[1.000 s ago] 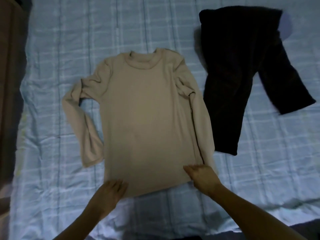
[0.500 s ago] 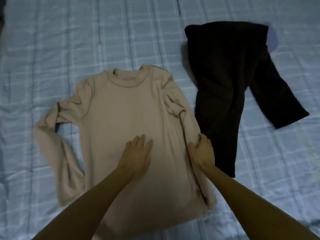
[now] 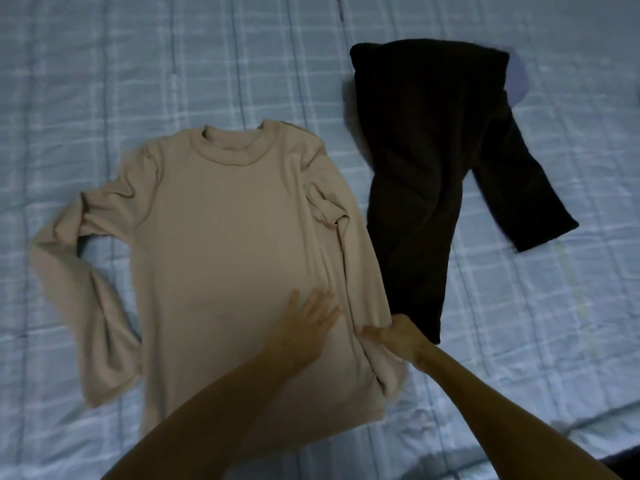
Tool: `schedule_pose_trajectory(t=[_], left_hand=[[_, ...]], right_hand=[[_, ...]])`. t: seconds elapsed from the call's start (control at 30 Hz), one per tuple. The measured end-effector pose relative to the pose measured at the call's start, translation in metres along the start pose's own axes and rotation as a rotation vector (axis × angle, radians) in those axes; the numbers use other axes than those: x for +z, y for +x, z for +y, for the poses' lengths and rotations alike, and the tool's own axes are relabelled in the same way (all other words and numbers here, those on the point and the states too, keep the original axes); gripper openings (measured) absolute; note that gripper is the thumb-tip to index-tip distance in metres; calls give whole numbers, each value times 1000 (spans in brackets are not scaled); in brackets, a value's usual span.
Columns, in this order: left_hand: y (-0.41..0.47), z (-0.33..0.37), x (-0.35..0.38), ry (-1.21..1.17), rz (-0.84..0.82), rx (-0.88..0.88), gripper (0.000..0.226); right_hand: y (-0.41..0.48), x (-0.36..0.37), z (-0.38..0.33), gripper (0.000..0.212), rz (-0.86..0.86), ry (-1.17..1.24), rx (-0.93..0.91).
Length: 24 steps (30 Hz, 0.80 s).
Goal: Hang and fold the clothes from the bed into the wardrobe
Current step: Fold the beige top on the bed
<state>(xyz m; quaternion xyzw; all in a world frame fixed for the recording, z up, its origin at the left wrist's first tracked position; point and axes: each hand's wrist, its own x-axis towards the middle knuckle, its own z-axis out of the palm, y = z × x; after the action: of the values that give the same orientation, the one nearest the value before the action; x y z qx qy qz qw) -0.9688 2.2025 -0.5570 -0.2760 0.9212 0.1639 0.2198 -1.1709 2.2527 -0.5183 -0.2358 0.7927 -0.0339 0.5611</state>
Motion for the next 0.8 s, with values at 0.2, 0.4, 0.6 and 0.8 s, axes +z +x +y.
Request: schedule_pose_trajectory(t=[0.2, 0.4, 0.6, 0.8], left_hand=[[-27, 27, 21, -15, -75, 77, 77], [-54, -10, 1, -355, 162, -530, 56], [-133, -100, 34, -312, 187, -776, 44], [-126, -84, 40, -498, 351, -739, 59]], right_hand=[[-43, -29, -8, 26, 558, 66, -236], [-110, 54, -62, 22, 392, -369, -553], [-125, 160, -49, 51, -146, -843, -619], [-84, 132, -44, 29, 3, -737, -578]])
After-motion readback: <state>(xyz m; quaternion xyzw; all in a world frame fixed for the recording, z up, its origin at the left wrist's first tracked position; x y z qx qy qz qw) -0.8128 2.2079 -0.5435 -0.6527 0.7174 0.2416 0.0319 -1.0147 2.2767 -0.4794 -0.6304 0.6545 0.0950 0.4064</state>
